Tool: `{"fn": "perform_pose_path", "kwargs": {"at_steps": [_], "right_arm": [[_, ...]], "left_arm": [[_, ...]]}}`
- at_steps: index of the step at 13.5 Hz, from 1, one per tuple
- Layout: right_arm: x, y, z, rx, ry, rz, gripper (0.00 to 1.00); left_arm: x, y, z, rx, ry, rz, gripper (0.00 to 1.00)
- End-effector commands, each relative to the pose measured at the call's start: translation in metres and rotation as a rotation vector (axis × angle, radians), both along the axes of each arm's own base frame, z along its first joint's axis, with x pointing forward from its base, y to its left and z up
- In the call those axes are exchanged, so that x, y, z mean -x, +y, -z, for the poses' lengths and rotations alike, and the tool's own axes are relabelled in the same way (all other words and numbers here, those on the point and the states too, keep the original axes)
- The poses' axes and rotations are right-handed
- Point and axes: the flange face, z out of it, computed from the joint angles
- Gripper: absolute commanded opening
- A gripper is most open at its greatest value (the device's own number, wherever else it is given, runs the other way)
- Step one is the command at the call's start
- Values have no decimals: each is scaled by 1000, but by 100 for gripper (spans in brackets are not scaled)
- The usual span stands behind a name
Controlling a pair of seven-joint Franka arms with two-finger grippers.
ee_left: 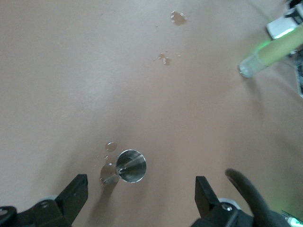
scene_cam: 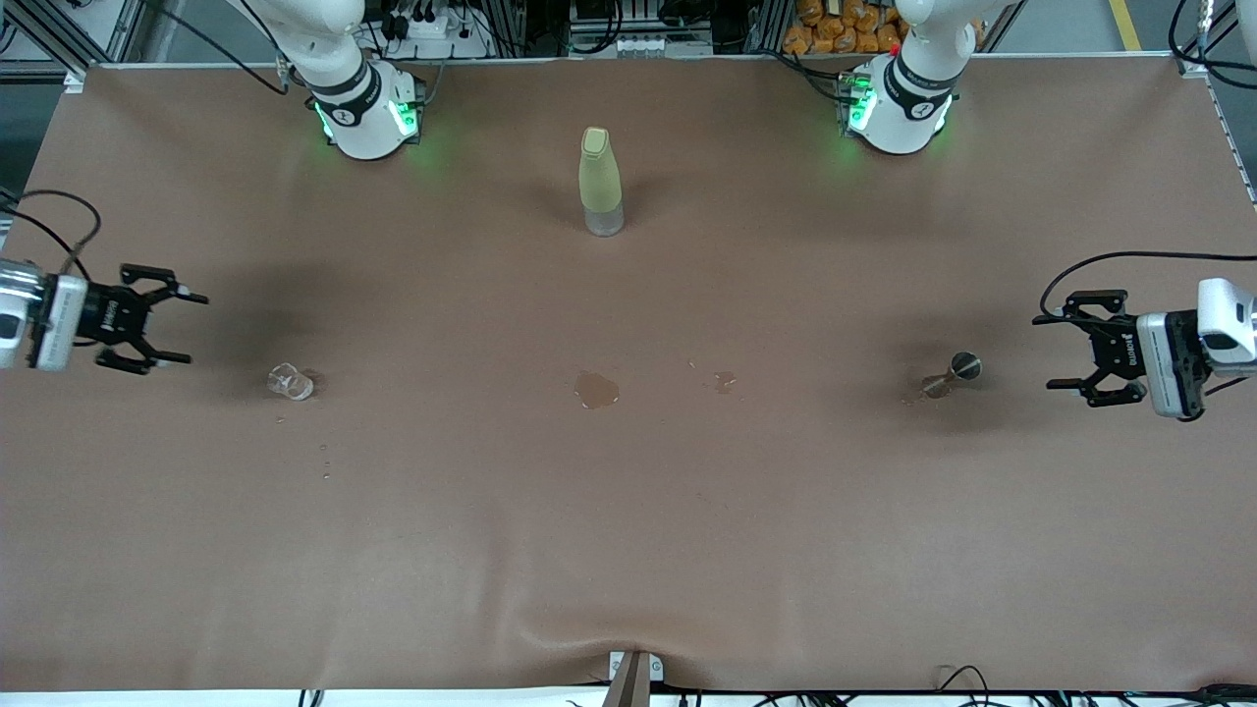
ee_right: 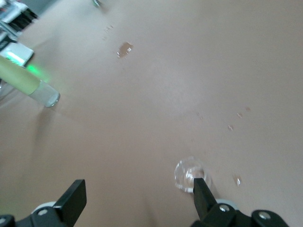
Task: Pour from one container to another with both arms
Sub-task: 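Close the right gripper on the beaker while the left gripper grasps the jigger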
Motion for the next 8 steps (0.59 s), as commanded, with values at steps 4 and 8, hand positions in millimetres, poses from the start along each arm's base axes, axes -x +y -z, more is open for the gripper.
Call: {"fn": "perform_pose_path", "kwargs": {"at_steps": [4, 8], "right_arm": [[0, -1, 88, -170, -135, -52, 100], [-19, -33, 134, -211, -240, -67, 100]], "left_arm": [[8, 6, 60, 212, -44, 122, 100], [11, 6, 99, 298, -133, 222, 100]]}}
